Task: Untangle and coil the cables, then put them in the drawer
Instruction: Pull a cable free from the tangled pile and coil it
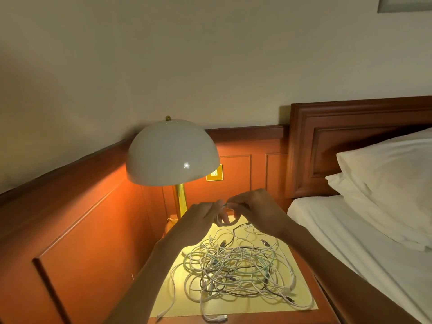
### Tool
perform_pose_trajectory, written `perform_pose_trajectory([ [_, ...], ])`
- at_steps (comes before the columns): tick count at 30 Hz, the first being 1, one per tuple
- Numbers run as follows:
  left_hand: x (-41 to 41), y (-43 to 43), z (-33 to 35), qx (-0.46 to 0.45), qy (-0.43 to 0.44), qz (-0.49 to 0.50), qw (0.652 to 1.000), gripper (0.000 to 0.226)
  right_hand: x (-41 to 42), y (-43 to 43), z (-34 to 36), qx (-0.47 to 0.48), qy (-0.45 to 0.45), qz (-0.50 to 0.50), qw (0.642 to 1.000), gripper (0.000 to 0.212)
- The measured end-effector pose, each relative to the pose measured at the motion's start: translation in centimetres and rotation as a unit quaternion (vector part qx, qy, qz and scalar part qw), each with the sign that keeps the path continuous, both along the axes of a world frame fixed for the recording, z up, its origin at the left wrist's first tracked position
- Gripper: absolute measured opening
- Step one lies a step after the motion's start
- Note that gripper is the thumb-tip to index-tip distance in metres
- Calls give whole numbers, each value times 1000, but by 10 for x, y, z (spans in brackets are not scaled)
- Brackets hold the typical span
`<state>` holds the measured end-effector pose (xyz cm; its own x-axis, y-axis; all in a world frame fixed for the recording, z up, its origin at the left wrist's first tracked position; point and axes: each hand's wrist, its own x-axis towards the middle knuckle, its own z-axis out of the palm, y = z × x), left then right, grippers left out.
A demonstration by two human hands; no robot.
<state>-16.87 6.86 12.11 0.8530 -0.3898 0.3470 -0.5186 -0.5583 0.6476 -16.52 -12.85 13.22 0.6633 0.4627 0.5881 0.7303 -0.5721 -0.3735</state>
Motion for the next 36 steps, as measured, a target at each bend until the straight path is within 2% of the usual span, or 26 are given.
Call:
perform_pose_trajectory([
  [3,4,-2,-2,-41,23,-35,998,45,1,-6,7,10,16,23,1000,19],
  [6,-2,-10,4,-97,107,-64,987,40,0,-10,13,20,11,32,999,17],
  [10,-8,-17,4,-131,161,-40,978,26,-4,-15,14,51,42,48,997,16],
  [16,-14,-21,-2,-179,191,-63,963,23,-6,-42,13,134,163,45,976,18],
  [19,-15,-24,-8,-196,179,-90,960,35,-10,-54,10,162,171,70,969,15],
  [22,-16,-31,-8,-239,162,-106,952,36,-13,-44,-6,288,169,75,940,18],
  [26,-11,-39,-7,-324,162,-38,932,31,-21,-18,-25,357,173,40,917,13],
  [28,-15,-42,-4,-310,144,6,940,21,-25,-10,-29,382,209,27,900,15],
  [32,-16,-44,-6,-244,83,50,965,23,-30,-1,-22,420,321,24,849,25],
  [33,-14,-44,-8,-223,66,58,971,21,-32,1,-20,420,329,7,846,22],
  [36,-8,-44,-18,-121,-13,100,988,25,-33,5,-18,367,280,-79,883,8],
])
